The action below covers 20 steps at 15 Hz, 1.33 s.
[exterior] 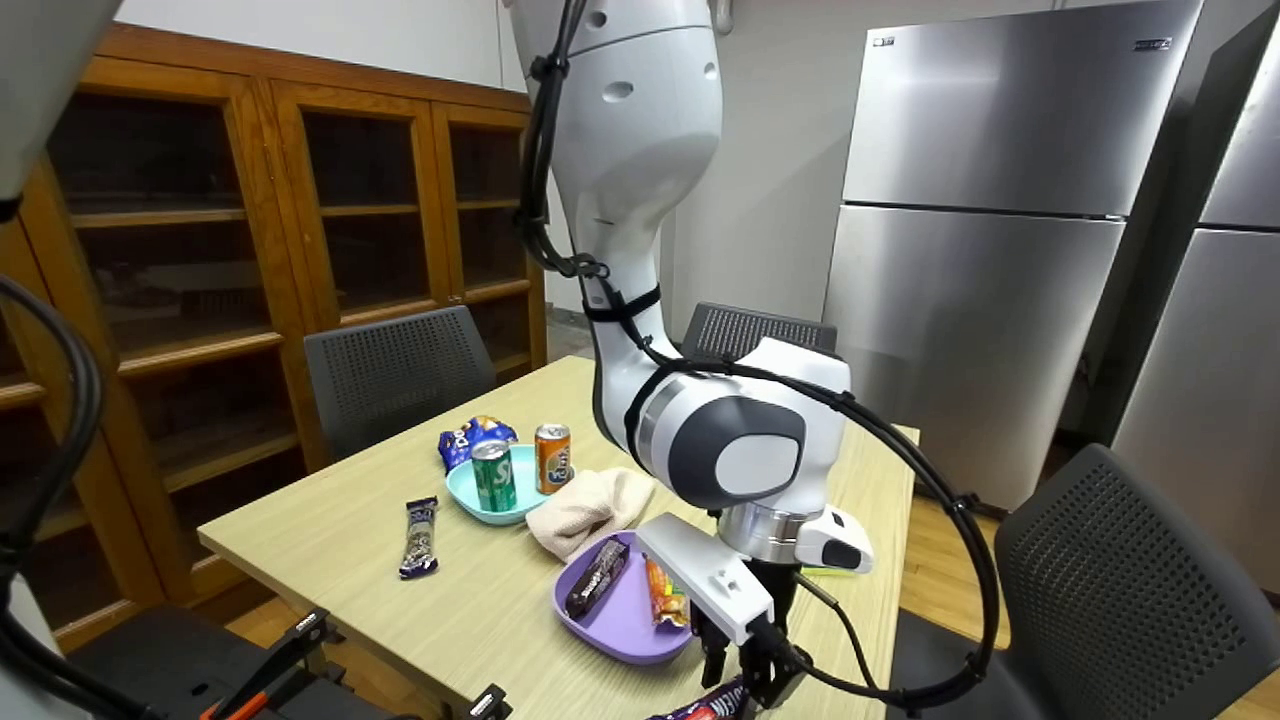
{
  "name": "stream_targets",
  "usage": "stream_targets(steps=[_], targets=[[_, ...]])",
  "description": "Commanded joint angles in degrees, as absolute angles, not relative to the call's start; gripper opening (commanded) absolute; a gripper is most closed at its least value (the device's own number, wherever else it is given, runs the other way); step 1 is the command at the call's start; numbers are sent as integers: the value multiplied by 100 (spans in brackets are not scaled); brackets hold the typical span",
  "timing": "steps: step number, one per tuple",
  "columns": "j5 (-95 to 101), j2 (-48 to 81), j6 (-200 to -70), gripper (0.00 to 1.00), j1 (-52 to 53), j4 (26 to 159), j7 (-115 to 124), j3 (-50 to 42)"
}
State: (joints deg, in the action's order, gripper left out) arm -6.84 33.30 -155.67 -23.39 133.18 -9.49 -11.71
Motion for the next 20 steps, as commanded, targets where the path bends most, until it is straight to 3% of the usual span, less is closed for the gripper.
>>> stream_targets(steps=[1,3,5,11,20], targets=[[-709,3352,-15527,20,-2421,13240,-873,-1144],[-703,3356,-15516,5,-2423,13235,-874,-1156],[-708,3347,-15515,0,-2434,13231,-878,-1164],[-325,2885,-15441,3,-2216,13513,-935,-1451],[1456,2255,-16594,3,-1498,14139,-1289,-1798]])
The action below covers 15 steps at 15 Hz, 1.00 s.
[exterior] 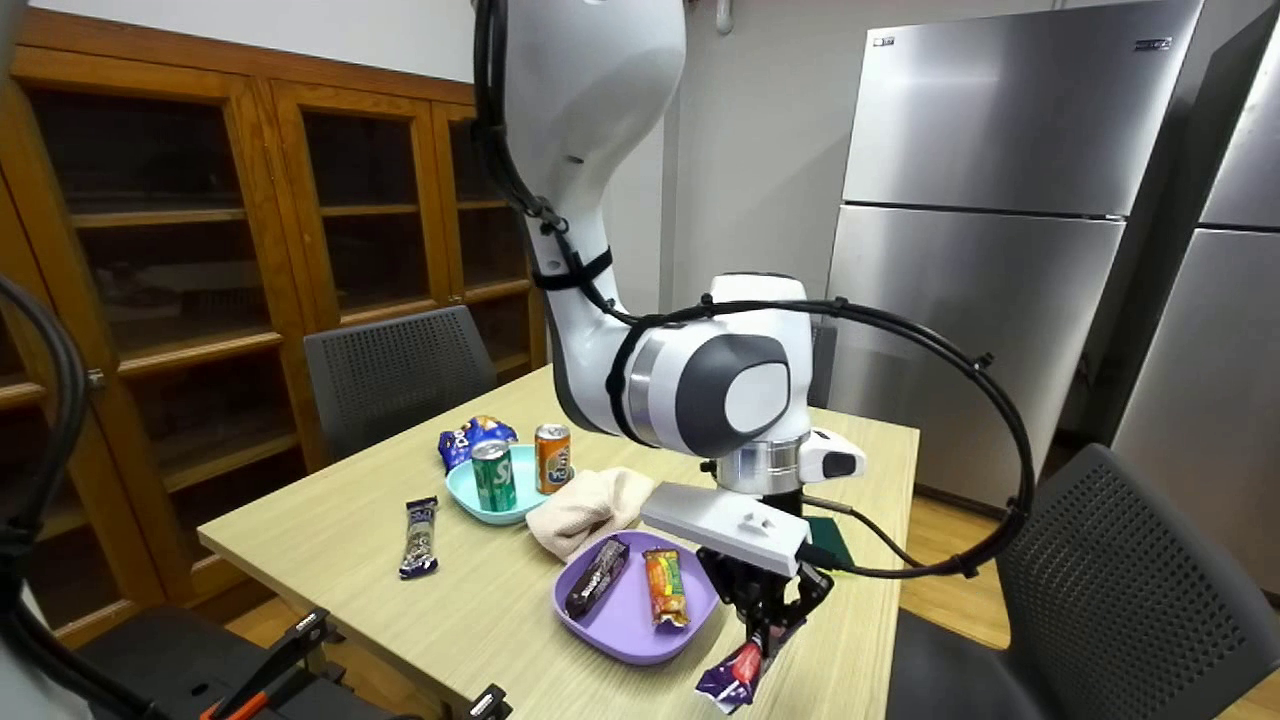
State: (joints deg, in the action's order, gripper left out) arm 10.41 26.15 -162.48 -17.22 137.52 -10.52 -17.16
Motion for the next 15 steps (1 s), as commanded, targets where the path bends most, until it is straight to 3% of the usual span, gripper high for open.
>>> stream_targets(steps=[1,9,15], targets=[[1558,2215,-16704,3,-1457,14201,-1335,-1753],[1866,2143,-17091,3,-1208,14465,-1932,-1217],[1462,2287,-16971,3,-1724,14461,-2749,-28]])
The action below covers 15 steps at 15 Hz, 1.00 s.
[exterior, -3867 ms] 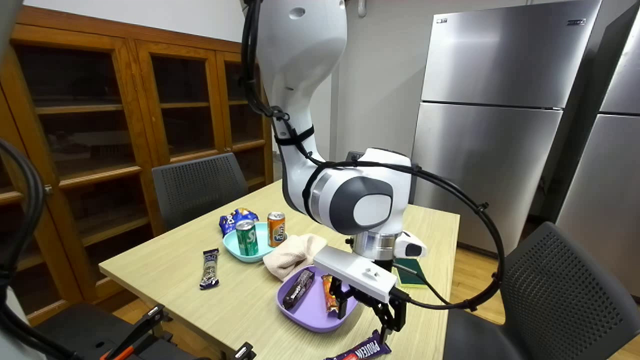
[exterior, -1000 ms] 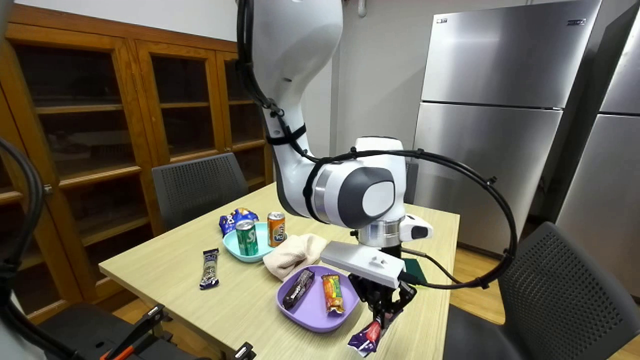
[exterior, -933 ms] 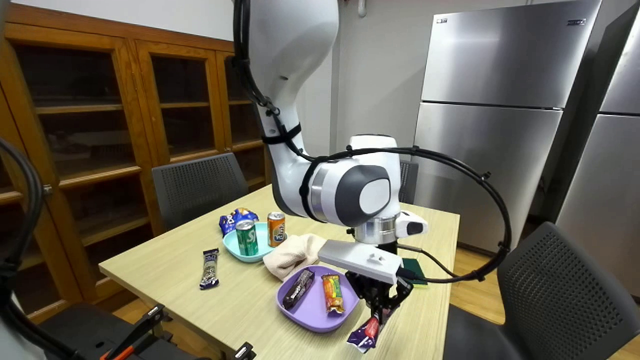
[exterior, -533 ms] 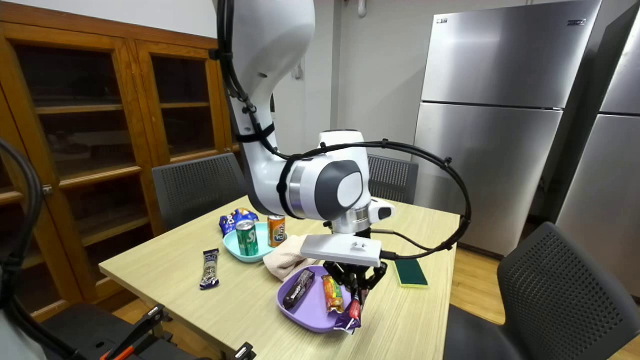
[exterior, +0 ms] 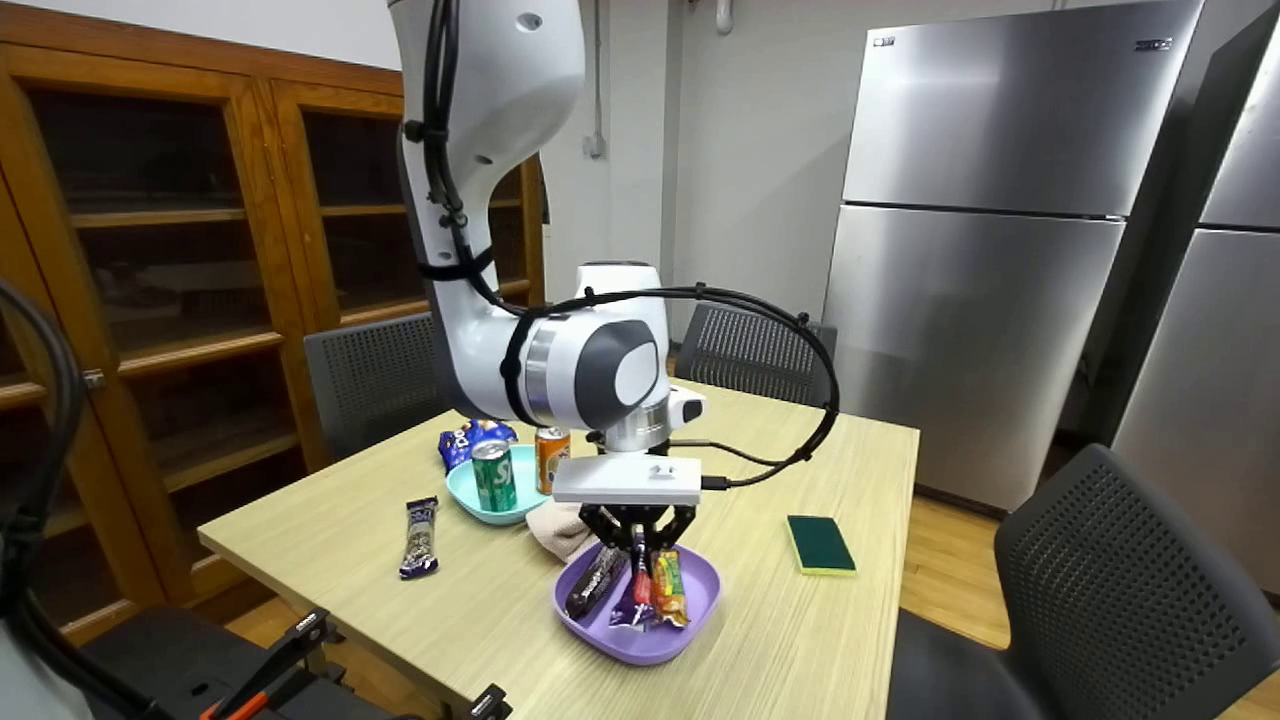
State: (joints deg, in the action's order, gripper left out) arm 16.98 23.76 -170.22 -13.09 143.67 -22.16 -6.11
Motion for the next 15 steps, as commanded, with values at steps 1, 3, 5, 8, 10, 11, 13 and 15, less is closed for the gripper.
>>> stream_targets(steps=[1,3,5,8,10,11,13,15], targets=[[1342,2332,-16937,3,-1879,14435,-2889,203],[1134,2412,-16917,3,-2111,14383,-3077,515],[1002,2480,-16910,3,-2297,14338,-3226,697],[852,2562,-16860,3,-2637,14281,-3497,937],[762,2622,-16841,3,-2842,14242,-3668,1064],[720,2645,-16850,3,-2925,14230,-3731,1103],[653,2673,-16845,3,-3039,14197,-3853,1149],[653,2702,-16811,3,-3047,14144,-3873,1113]])
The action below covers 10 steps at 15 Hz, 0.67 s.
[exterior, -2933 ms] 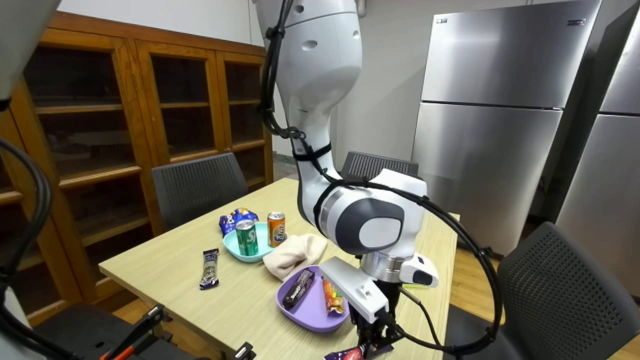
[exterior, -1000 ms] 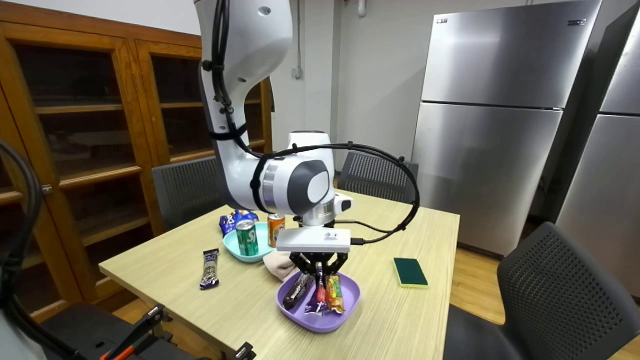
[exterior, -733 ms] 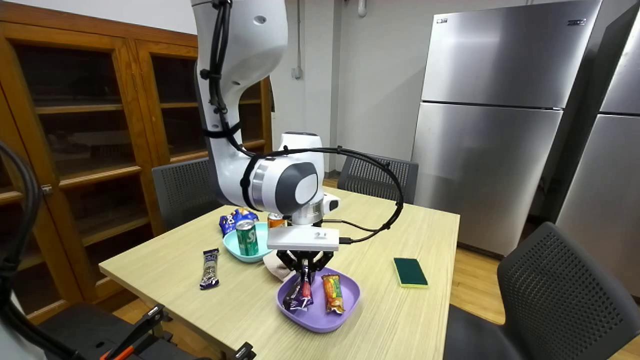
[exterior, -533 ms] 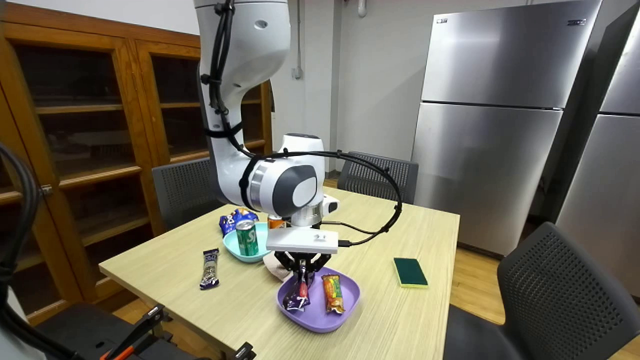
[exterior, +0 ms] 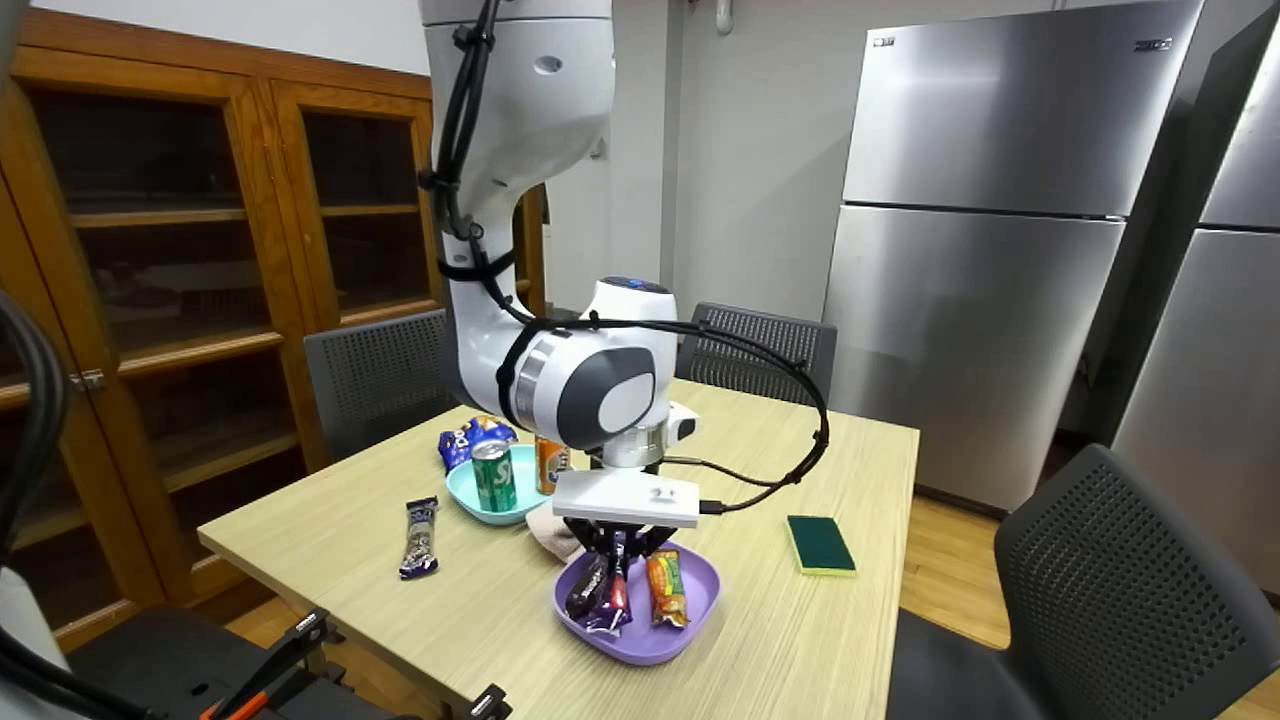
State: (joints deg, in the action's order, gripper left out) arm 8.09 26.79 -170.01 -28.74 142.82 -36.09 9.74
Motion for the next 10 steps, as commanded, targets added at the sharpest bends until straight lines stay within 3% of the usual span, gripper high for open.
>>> stream_targets(steps=[1,2,6,10], targets=[[676,2699,-16774,37,-2999,14124,-3851,1049],[675,2700,-16789,38,-3003,14120,-3863,1045],[671,2641,-16770,66,-2965,14104,-3802,969],[910,2230,-16768,97,-2184,14288,-3012,-41]])
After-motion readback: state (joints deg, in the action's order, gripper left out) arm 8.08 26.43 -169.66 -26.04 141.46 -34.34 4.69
